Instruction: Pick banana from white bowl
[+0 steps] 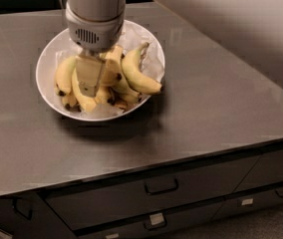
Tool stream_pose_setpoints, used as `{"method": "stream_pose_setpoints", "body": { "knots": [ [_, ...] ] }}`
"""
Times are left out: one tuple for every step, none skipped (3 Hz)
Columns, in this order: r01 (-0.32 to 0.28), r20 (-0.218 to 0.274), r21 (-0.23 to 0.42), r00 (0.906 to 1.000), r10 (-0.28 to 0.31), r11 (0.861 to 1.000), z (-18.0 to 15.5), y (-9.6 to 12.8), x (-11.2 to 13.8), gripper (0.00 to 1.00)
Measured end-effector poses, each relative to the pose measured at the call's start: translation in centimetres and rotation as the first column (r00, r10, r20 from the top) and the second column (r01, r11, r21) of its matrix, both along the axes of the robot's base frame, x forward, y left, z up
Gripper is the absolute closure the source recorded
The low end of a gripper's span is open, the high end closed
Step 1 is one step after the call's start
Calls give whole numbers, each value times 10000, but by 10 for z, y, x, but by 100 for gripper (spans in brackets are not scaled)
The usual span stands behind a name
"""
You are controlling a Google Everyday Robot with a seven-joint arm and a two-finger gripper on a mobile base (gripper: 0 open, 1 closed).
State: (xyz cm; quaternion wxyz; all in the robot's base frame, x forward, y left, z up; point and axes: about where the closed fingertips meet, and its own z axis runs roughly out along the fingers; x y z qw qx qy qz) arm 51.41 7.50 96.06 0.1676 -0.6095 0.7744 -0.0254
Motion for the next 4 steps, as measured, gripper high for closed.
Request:
{"method": "stream_pose_setpoints", "body": {
  "knots": [
    [-143,-288,-7,9995,143,9999,-11,7,1,32],
    [-165,-415,-46,9990,163,9999,-16,8,0,36],
    [-107,-482,-166,9988,99,9998,-17,8,0,40],
    [-80,-514,-266,9987,66,9996,-16,9,1,59]
  ]
}}
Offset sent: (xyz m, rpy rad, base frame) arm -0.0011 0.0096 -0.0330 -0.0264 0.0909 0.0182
